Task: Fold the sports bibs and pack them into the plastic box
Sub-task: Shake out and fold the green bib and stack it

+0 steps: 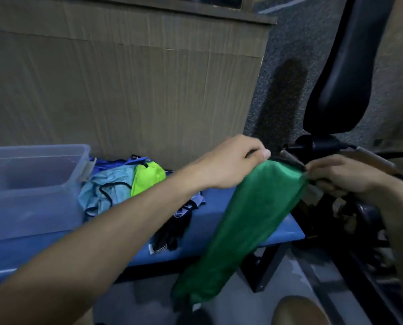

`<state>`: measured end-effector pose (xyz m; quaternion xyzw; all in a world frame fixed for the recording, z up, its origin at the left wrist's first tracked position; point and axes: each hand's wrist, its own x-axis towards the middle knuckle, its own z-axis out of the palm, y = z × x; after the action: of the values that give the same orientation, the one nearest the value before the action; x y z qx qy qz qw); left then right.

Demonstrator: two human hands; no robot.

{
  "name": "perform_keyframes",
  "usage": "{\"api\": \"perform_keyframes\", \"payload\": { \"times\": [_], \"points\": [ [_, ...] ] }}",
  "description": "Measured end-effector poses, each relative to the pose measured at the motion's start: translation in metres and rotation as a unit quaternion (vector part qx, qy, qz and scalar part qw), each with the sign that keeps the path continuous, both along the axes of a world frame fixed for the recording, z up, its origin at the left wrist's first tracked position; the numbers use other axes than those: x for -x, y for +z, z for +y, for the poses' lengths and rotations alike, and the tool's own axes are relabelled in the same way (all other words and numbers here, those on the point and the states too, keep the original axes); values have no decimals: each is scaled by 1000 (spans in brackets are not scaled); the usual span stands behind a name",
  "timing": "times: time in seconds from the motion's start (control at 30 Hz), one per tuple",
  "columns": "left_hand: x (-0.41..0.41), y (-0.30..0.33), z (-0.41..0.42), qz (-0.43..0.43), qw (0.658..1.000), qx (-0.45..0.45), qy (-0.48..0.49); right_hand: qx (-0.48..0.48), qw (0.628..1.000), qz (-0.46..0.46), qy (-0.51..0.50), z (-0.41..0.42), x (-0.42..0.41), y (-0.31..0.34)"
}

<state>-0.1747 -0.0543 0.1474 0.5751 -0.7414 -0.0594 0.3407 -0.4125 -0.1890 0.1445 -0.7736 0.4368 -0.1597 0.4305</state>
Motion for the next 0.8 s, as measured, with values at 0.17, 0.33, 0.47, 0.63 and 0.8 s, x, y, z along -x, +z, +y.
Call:
{"api": "perform_keyframes", "payload": {
  "times": [0.17,0.33,0.47,0.63,0.8],
  "points": [
    [12,7,-30,209,977,48,-16,116,981,-72,-138,-17,-12,72],
    [-44,-4,-39,317,944,81,54,191,973,-104,-76,-55,-141,71],
    [-115,-55,-21,260,945,71,186,205,977,-52,-17,-65,-259,8],
    [-182,-131,33,192,911,15,364,123,990,-52,44,-40,-371,-103],
    [-220,-166,62,113,879,37,462,29,992,-116,50,-9,-433,-153]
  ]
}}
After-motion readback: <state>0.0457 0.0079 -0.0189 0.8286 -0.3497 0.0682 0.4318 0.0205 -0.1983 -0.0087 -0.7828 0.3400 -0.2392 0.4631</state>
